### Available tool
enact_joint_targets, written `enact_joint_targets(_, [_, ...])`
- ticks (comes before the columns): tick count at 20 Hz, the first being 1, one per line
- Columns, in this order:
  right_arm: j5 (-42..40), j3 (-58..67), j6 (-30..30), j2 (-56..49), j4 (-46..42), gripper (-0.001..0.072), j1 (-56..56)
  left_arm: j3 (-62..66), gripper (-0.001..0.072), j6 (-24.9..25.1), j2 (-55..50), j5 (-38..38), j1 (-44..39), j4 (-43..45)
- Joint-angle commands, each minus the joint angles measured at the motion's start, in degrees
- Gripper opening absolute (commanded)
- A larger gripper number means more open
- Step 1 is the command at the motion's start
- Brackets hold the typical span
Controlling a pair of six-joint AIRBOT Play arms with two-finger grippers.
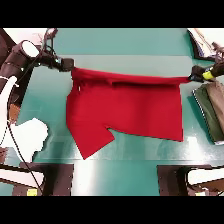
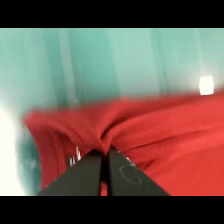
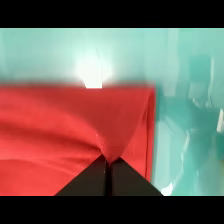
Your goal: Fold the shirts.
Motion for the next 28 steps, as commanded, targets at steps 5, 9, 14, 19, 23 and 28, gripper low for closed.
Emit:
enact_joint_targets(5, [-7.3,-16.8,0.0,5.6,-2.4,0.0013,4.7,-8.9,0.0026,1.1,-0.1,-4.5,0.2,1.0])
enact_joint_targets(9, [-5.4,-16.3,3.2,6.0,-2.3,0.0205,4.3,-8.9,0.0656,0.0,0.0,-7.4,0.3,1.3])
enact_joint_targets(14, [13.3,-9.9,0.5,8.3,-2.3,0.0299,0.3,-6.9,0.0493,-3.0,4.6,-20.6,4.1,3.5])
enact_joint_targets(19, [12.9,-18.8,-0.8,19.6,-0.6,0.0296,-3.3,-27.8,0.0493,-4.5,22.4,-18.7,9.2,3.4])
enact_joint_targets(23, [8.1,-27.9,-4.1,26.1,8.8,0.0291,-5.9,-52.5,0.0493,-7.6,38.0,-13.2,9.2,-6.4])
enact_joint_targets(28, [5.8,-31.2,-4.1,27.5,13.2,0.0284,-6.3,-65.2,0.0492,-7.0,43.7,-11.7,8.0,-11.8])
